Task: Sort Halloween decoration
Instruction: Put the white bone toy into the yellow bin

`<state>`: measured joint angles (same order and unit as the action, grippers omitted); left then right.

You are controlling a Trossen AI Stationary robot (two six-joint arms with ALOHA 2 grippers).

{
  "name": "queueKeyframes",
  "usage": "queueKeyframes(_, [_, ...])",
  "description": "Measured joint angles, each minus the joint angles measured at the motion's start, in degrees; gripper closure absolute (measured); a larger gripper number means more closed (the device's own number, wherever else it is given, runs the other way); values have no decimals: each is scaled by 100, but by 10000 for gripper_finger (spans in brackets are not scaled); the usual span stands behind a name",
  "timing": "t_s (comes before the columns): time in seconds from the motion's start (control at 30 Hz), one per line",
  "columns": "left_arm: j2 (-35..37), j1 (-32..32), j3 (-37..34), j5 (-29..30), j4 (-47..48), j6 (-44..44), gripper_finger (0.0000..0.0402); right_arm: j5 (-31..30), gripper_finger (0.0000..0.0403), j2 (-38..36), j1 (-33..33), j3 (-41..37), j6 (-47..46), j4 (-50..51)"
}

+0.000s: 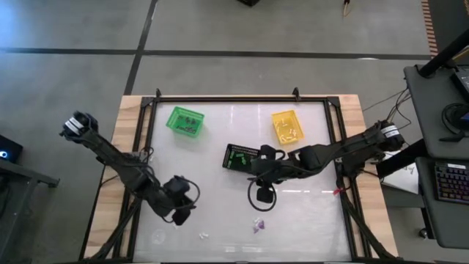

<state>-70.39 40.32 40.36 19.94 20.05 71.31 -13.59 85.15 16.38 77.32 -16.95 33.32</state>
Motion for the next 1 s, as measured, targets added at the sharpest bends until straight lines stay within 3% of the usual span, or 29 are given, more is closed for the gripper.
queueKeyframes(0.17, [-411,1,24,-1321,133,-6,324,-12,310,15,0,-11,44,-22])
queueKeyframes(0.27, [-740,146,243,-2197,156,-1153,324,-11,310,15,0,-11,70,-24])
queueKeyframes(0.33, [-968,324,517,-2449,460,-1976,324,-11,312,15,0,-11,107,-24])
queueKeyframes(0.43, [-1367,548,1024,-2402,1403,-2690,324,-11,315,17,0,-11,102,-24])
queueKeyframes(0.6, [-2135,865,1800,-2312,2671,-3086,324,-9,316,17,0,-52,100,-31])
queueKeyframes(0.83, [-2973,994,2411,-1760,3054,-3411,324,-6,315,22,-2,-141,105,-113])
queueKeyframes(1.0, [-3196,1002,2491,-1740,3084,-3530,324,-6,315,22,-2,-144,105,-111])
